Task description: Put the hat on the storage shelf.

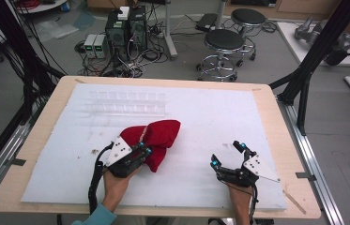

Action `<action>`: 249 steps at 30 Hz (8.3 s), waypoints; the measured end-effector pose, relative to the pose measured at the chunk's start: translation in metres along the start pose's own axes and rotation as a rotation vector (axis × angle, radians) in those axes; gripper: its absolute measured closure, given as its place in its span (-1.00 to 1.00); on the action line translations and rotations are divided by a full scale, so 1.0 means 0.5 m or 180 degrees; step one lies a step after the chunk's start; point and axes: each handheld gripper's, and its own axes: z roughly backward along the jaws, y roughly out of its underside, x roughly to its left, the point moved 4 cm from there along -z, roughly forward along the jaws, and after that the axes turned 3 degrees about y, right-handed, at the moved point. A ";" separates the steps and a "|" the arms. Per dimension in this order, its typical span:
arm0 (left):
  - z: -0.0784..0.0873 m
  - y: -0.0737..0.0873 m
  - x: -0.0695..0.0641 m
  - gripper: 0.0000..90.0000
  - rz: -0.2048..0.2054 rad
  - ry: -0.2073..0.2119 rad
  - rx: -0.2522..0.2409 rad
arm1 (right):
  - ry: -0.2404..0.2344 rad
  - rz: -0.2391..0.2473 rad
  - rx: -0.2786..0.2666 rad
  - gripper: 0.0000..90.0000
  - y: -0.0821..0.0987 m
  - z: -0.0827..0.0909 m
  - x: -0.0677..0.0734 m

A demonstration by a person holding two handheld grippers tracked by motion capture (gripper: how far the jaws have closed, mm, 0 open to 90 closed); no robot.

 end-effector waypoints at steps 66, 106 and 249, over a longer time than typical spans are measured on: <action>0.037 -0.011 0.034 -0.82 0.0013 0.0355 0.0473 | 0.0004 0.0002 0.0003 -0.93 0.000 0.000 0.002; 0.248 0.094 0.251 -0.82 -0.0277 0.0048 0.0414 | -0.0129 0.0151 0.0135 -0.93 -0.028 -0.025 0.026; 0.252 0.106 0.250 -0.81 -0.0273 -0.0052 0.0125 | -0.1075 0.0406 0.1091 0.80 -0.302 -0.330 0.134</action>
